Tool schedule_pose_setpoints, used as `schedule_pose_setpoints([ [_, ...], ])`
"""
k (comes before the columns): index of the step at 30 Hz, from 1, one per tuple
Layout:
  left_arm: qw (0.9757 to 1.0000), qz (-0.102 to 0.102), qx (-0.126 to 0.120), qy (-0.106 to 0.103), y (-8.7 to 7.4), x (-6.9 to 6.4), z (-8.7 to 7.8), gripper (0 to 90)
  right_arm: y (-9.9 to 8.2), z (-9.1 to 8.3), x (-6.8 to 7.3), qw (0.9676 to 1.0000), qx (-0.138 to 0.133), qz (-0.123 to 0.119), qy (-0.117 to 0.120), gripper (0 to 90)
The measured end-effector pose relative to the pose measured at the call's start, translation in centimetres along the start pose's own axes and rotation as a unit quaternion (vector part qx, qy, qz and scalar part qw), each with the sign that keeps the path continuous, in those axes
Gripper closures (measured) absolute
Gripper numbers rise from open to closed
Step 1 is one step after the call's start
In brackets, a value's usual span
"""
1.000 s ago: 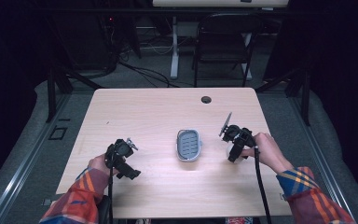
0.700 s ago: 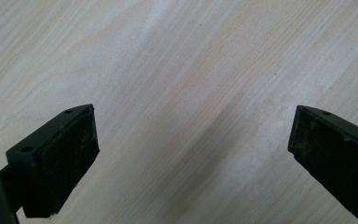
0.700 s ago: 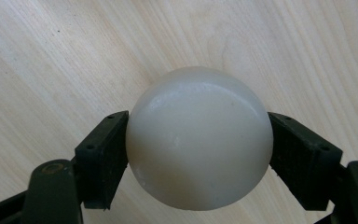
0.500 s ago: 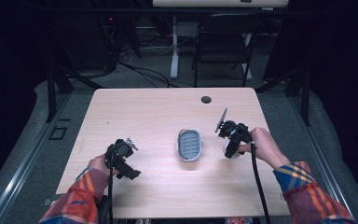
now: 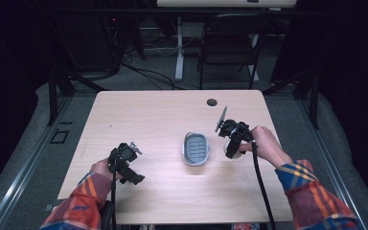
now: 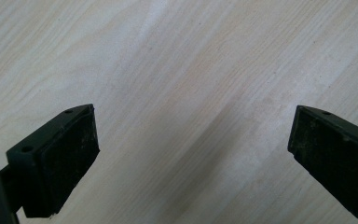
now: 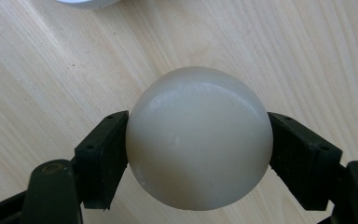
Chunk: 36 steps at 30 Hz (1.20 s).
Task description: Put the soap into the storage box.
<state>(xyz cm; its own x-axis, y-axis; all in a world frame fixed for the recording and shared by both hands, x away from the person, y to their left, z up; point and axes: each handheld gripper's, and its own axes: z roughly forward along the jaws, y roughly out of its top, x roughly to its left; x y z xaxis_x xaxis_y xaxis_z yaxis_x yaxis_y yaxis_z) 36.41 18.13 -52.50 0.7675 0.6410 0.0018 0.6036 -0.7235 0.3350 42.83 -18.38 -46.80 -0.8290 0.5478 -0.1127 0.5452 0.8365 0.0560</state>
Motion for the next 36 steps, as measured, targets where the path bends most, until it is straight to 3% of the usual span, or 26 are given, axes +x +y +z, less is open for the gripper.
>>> schedule_pose_setpoints([
  [36,1.0000,0.003,-0.001,-0.001,-0.1,0.1,0.0,1.6,6.3,-2.3,1.5,0.9987,-0.013,-0.049,-0.005,24.4],
])
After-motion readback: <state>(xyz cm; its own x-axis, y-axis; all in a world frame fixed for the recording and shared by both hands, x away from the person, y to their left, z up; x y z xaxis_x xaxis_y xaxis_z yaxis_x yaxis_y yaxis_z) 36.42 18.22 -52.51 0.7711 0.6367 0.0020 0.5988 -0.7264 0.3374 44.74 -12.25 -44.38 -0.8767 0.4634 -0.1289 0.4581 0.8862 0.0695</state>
